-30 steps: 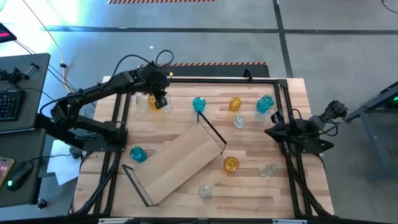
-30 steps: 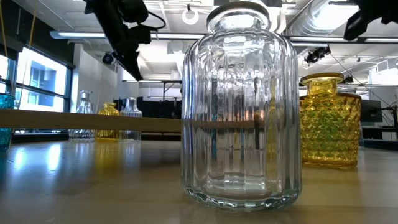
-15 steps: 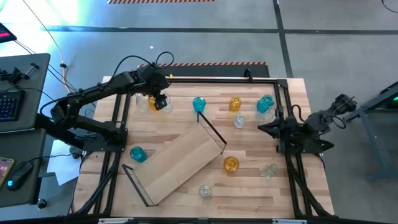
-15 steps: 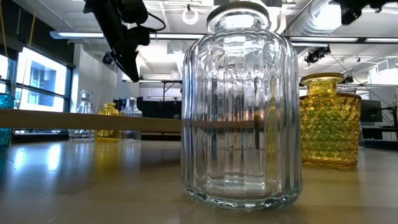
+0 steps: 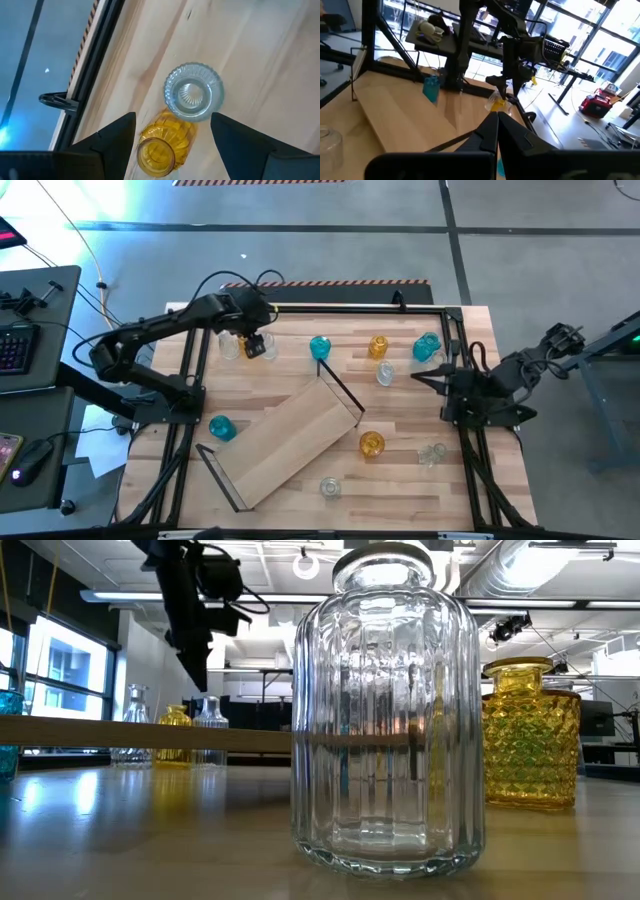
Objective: Sort vases onto shelf
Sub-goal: Put the transparent vase on the shelf
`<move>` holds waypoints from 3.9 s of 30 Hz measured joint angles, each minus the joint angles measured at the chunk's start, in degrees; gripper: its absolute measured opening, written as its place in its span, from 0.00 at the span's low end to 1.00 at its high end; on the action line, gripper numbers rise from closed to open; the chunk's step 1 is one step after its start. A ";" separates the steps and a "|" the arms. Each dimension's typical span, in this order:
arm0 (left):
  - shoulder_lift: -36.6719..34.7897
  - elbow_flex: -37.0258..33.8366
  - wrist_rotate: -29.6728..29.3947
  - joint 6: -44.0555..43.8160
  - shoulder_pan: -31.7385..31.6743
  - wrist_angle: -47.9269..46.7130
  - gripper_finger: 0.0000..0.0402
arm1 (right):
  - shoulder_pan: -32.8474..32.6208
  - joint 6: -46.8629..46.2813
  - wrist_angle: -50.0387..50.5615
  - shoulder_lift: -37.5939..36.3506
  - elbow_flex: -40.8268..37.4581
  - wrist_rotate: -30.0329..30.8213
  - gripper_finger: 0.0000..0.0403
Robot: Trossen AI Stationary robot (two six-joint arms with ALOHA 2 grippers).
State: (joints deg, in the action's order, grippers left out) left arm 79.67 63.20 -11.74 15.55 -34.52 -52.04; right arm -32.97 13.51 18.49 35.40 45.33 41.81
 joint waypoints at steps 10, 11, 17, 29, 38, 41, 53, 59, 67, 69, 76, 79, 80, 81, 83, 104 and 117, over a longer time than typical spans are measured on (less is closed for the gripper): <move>2.13 0.00 -0.62 -0.52 0.00 4.98 0.62 | 0.00 -5.60 3.14 -0.11 -0.84 3.85 0.00; 2.16 0.00 -0.62 -0.45 0.00 5.07 0.62 | 0.00 -5.84 3.16 -0.11 -0.86 3.86 0.00; 2.13 0.00 -0.63 -0.44 0.00 5.78 0.62 | 0.00 -6.00 3.14 -0.11 -0.88 3.86 0.00; 2.13 0.00 3.10 -4.13 -0.58 5.91 0.62 | 0.00 -6.08 3.12 -0.09 -0.90 2.70 0.00; 4.61 0.00 6.11 -7.97 -1.20 5.94 0.62 | -0.01 -6.11 3.11 -0.11 -0.93 2.56 0.00; 5.77 0.00 5.69 -9.30 -1.18 6.43 0.62 | -0.02 -6.10 3.10 -0.11 -0.93 2.14 0.00; 7.51 0.00 3.66 -10.00 -1.20 6.96 0.62 | -0.01 -7.16 3.10 -0.11 -0.93 2.11 0.00; 7.49 0.00 3.47 -11.51 -1.20 7.45 0.59 | -0.01 -7.14 3.10 -0.11 -0.93 2.11 0.00; 7.51 0.00 3.49 -11.93 -1.20 7.49 0.40 | -0.02 -7.51 3.10 -0.11 -0.95 2.13 0.00; 7.49 0.02 3.58 -12.03 -1.20 7.55 0.34 | -0.01 -7.51 3.10 -0.11 -0.93 2.12 0.00; 7.40 0.09 3.54 -12.02 -1.16 7.77 0.29 | -0.02 -7.51 3.10 -0.11 -0.93 2.11 0.00; 7.40 0.09 3.53 -12.02 -1.16 7.70 0.32 | -0.02 -7.51 3.09 -0.11 -0.93 2.11 0.00; 7.40 0.09 3.51 -12.04 -1.16 7.65 0.33 | -0.02 -7.51 3.09 -0.11 -0.93 2.13 0.00; 7.40 0.09 3.49 -12.18 -1.16 7.60 0.33 | -0.02 -7.53 3.08 -0.11 -0.93 2.12 0.00; 7.42 0.09 3.52 -12.33 -1.16 7.54 0.33 | -0.02 -7.53 3.08 -0.11 -0.94 2.11 0.00; 5.19 2.09 3.75 -13.30 0.15 5.06 0.30 | -0.01 -7.25 3.10 -0.11 -0.94 2.13 0.00; 2.40 11.73 6.23 -18.06 5.30 -1.40 0.30 | -0.02 -7.27 3.10 -0.09 -0.95 0.15 0.00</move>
State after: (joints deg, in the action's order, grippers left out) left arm 82.06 74.93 -5.51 -2.51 -29.22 -53.44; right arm -32.99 6.24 21.58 35.31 44.38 41.95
